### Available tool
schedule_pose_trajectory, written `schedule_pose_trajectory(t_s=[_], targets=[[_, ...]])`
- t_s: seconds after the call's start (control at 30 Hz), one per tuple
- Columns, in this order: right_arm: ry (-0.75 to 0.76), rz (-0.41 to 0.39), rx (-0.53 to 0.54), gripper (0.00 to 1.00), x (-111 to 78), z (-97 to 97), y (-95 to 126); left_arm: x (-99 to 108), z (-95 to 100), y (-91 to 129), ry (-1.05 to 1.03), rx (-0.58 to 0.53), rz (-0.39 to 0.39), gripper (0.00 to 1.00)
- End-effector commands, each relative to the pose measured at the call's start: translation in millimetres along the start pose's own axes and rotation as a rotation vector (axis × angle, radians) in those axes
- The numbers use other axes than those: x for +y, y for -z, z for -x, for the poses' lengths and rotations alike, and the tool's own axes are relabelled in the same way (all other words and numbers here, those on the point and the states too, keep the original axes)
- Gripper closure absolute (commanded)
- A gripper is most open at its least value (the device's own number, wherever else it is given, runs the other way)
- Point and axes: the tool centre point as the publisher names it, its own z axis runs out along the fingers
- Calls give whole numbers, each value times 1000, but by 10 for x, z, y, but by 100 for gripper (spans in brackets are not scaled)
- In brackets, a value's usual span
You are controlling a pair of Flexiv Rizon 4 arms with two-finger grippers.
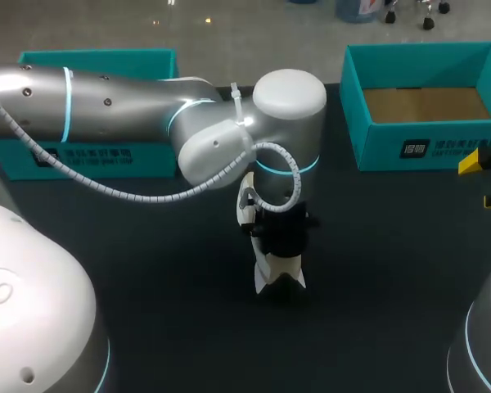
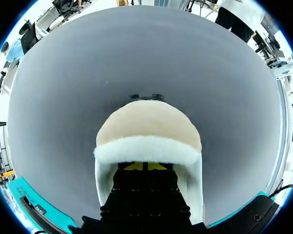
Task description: Take the shoe out of the shoebox, open the shoe tongue, remove and reinsert the insole, then place the shoe into the shoebox
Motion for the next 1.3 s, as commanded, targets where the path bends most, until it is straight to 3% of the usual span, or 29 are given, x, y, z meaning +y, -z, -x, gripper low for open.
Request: schedule_pose_trajectory(t_s=[0.03, 0.27, 0.63, 0.93, 1.13, 1.3], targets=[[-2, 2, -3, 0, -14, -4, 1, -52, -153, 165, -2, -10, 60, 100], [-2, 2, -3, 0, -14, -4, 1, 82, -104, 65, -8, -29, 113, 100], [-2, 2, -3, 0, -14, -4, 1, 90, -32, -79, -3, -30, 106, 100], [-2, 2, -3, 0, -14, -4, 1, -12, -76, 253, 2, -63, 158, 100], [-2, 2, -3, 0, -14, -4, 1, -9, -17, 445, 24, -17, 311, 100], [-2, 2, -3, 0, -14, -4, 1, 81, 18, 569, 40, -6, 387, 100]])
